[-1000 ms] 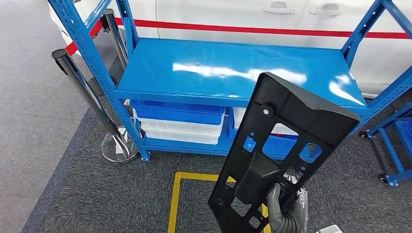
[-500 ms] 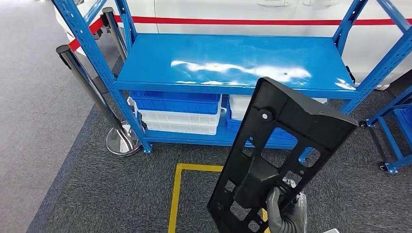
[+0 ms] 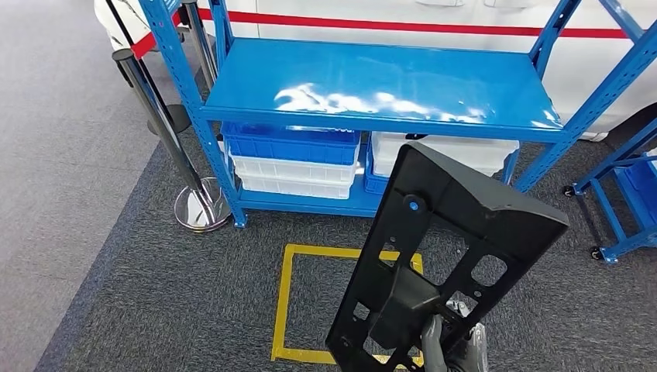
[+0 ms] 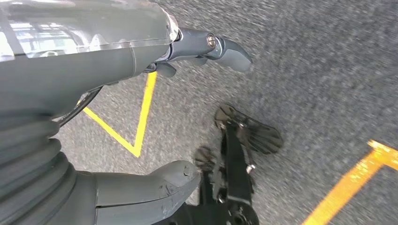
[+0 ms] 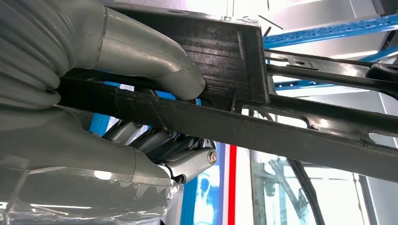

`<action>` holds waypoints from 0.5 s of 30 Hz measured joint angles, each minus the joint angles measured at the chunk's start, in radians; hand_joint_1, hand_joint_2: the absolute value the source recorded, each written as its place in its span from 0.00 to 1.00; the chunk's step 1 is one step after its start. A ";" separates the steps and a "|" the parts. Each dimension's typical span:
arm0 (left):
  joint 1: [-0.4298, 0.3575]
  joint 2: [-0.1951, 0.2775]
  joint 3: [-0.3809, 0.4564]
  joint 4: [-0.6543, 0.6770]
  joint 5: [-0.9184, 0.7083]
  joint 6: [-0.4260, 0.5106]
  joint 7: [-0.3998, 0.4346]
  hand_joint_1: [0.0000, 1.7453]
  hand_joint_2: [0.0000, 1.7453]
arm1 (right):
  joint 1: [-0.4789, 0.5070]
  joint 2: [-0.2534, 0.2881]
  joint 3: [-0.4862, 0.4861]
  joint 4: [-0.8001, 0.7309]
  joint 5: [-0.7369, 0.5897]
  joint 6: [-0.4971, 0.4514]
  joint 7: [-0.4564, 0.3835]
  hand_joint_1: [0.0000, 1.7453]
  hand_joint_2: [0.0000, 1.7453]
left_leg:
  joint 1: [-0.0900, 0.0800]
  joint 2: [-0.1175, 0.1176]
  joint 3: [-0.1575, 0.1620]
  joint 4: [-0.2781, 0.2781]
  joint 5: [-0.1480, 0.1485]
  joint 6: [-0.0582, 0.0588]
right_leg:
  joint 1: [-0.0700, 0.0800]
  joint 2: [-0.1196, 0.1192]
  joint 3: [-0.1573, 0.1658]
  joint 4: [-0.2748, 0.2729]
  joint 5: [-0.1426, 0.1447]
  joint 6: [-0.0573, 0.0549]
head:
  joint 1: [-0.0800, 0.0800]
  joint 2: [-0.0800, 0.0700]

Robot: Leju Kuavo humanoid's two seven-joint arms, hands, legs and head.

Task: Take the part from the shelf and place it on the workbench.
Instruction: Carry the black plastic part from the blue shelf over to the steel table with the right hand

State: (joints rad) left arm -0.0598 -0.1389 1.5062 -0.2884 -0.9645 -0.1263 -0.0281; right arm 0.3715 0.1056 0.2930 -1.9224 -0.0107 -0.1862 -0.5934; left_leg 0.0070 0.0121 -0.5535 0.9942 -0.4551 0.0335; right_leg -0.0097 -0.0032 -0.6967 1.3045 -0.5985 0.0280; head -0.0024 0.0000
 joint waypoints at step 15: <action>0.005 -0.010 0.016 0.000 0.008 -0.003 -0.014 0.00 1.00 | 0.039 0.013 -0.031 0.000 -0.055 0.049 -0.013 1.00 1.00 | 0.000 -0.004 -0.123 0.296 -0.144 -0.055 | 0.015 0.025 0.159 -0.329 0.131 -0.075 | -0.005 0.000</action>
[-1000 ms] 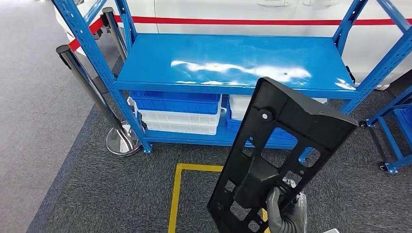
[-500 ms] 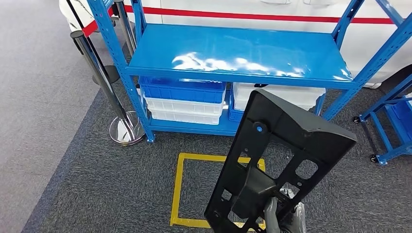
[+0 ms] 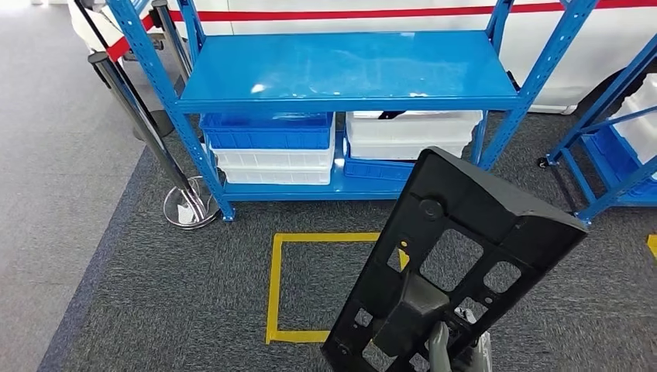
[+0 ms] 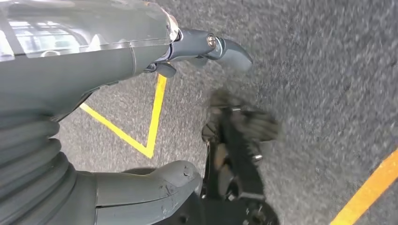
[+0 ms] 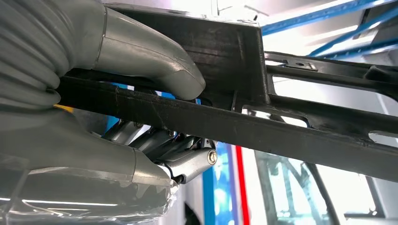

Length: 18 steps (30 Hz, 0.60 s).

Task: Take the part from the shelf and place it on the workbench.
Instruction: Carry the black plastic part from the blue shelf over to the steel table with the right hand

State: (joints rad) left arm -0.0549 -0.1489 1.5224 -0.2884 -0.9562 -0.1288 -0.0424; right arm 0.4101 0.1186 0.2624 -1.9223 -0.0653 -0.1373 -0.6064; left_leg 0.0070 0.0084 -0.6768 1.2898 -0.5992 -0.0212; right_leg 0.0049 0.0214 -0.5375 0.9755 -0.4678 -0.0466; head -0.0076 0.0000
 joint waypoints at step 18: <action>0.006 -0.017 0.005 -0.007 0.013 0.000 -0.022 0.00 1.00 | 0.047 0.075 -0.159 -0.008 -0.017 0.086 -0.022 1.00 1.00 | 0.005 0.070 0.203 -0.313 0.090 0.046 | -0.027 -0.031 -0.123 0.237 -0.062 0.087 | 0.013 0.000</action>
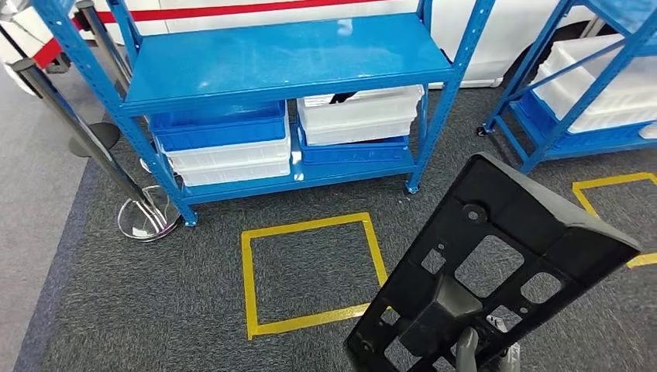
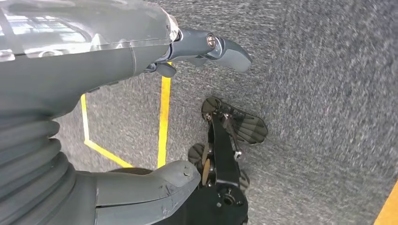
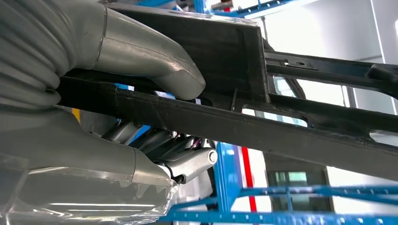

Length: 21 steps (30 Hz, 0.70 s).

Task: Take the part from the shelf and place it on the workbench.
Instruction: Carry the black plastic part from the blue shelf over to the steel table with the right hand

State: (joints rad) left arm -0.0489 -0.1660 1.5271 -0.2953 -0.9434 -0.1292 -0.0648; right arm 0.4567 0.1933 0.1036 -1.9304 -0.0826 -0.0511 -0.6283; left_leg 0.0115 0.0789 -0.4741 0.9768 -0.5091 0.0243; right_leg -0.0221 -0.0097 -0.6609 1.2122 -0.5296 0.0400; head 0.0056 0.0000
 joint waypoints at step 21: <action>0.003 -0.013 -0.001 -0.017 -0.023 0.015 0.015 0.00 1.00 | 0.019 0.084 -0.095 -0.003 0.040 0.077 -0.006 1.00 1.00 | 0.009 -0.146 -0.052 0.051 0.002 -0.030 | 0.013 0.152 0.070 -0.175 0.062 -0.041 | -0.010 0.000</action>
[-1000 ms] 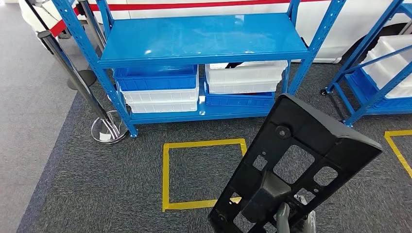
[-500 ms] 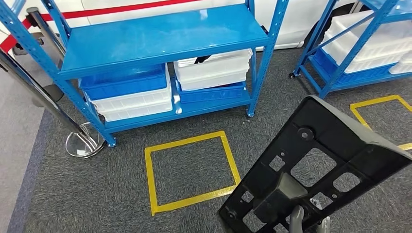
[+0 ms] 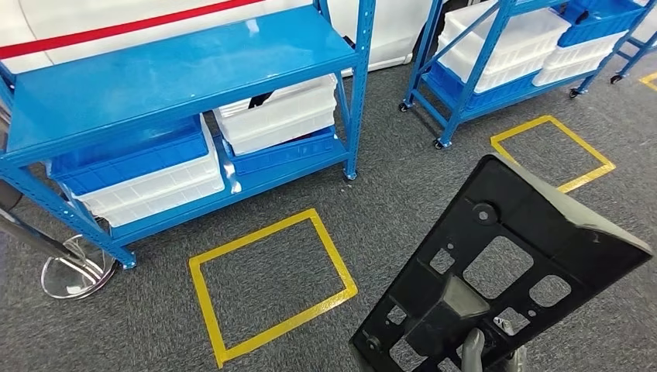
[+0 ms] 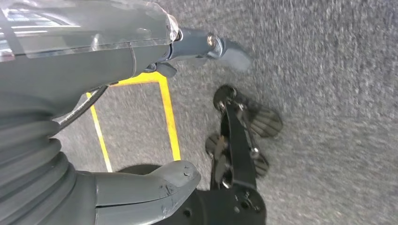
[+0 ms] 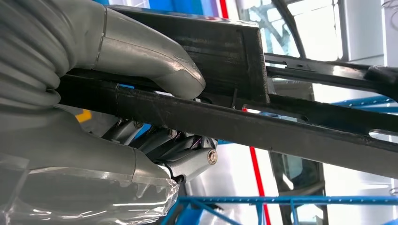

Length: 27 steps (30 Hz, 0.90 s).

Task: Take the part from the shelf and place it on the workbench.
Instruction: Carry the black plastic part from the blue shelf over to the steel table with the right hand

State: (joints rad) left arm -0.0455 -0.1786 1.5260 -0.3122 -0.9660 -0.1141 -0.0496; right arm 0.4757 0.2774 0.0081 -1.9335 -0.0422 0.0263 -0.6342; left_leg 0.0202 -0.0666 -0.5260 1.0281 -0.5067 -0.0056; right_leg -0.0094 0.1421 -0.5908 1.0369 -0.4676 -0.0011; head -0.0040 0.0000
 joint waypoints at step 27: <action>-0.006 -0.007 -0.006 -0.002 -0.018 0.022 -0.036 0.00 1.00 | -0.003 0.046 -0.066 -0.013 0.012 0.112 0.004 1.00 1.00 | 0.003 0.004 -0.014 0.047 -0.010 -0.019 | 0.005 -0.043 0.018 -0.009 -0.006 -0.029 | 0.004 0.000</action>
State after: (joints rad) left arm -0.0519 -0.1852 1.5198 -0.3143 -0.9836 -0.0917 -0.0854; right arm 0.4727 0.3238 -0.0575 -1.9467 -0.0303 0.1388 -0.6299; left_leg 0.0231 -0.0626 -0.5396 1.0753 -0.5172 -0.0246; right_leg -0.0042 0.0992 -0.5724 1.0276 -0.4732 -0.0301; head 0.0005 0.0000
